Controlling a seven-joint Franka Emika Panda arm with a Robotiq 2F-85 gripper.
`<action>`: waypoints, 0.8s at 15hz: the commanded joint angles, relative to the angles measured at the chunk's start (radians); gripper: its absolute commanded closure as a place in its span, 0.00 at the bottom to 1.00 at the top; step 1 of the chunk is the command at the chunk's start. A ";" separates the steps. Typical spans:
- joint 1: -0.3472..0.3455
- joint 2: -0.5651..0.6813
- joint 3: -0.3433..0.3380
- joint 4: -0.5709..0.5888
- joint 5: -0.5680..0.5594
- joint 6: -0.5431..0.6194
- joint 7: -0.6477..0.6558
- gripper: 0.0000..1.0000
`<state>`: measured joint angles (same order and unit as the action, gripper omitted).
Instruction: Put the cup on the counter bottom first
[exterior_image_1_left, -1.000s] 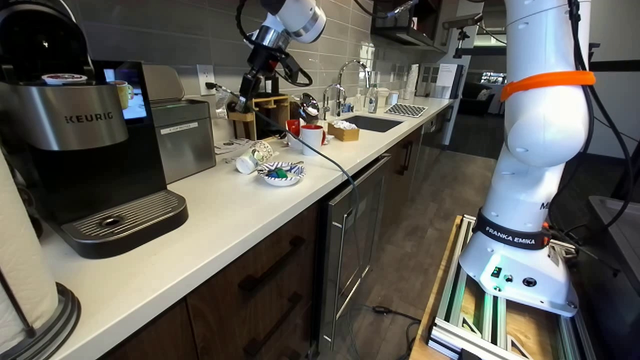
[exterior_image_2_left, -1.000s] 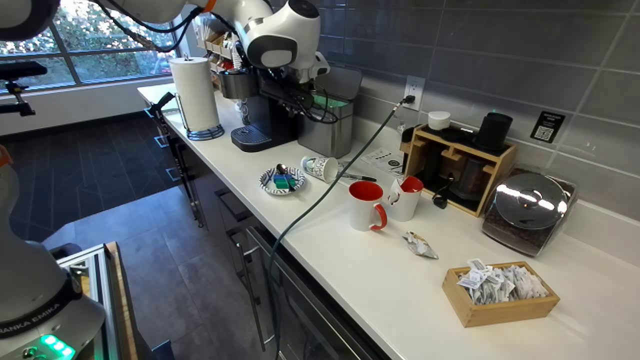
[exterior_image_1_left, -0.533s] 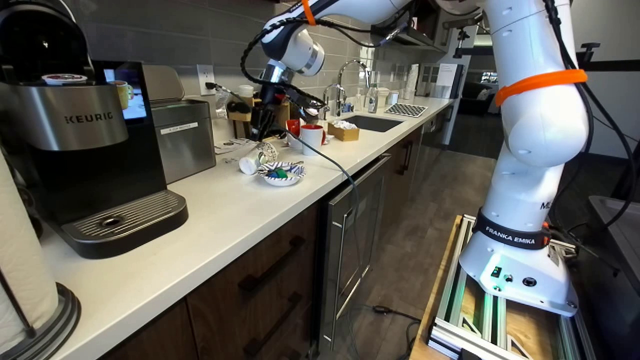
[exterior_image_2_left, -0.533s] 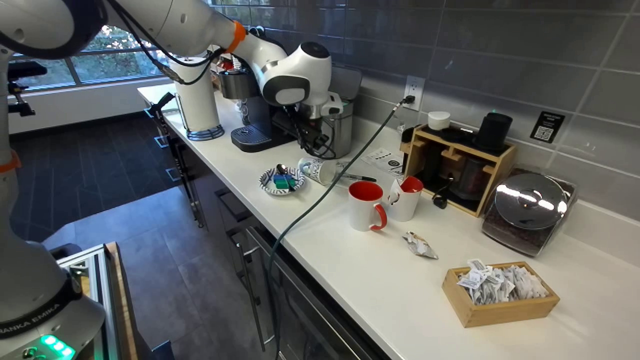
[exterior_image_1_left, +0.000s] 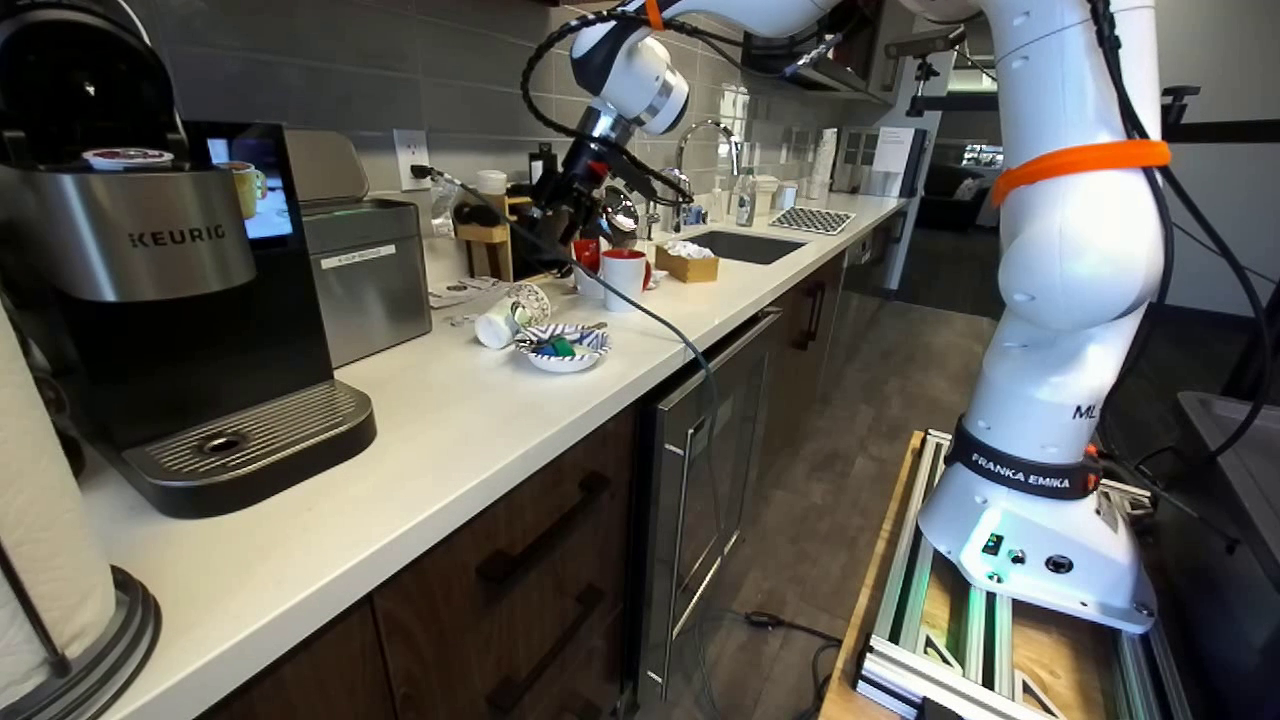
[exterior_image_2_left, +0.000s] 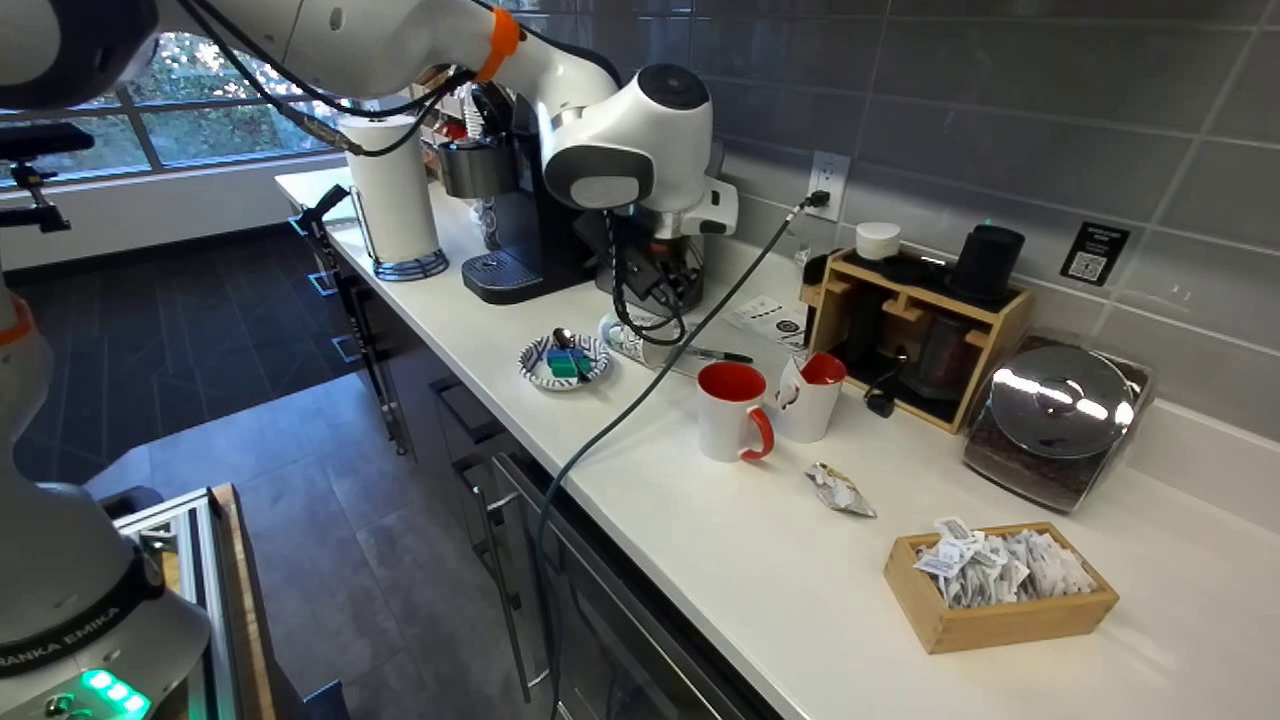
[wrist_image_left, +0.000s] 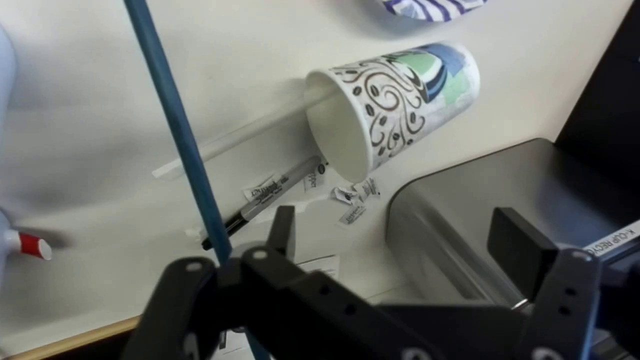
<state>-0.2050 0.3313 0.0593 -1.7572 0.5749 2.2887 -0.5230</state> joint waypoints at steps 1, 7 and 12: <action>0.013 0.009 0.038 -0.010 0.083 0.014 -0.033 0.00; 0.049 0.071 0.047 -0.003 0.075 0.034 -0.014 0.00; 0.051 0.120 0.033 0.001 0.046 0.042 0.025 0.00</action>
<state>-0.1612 0.4239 0.0996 -1.7583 0.6380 2.3012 -0.5286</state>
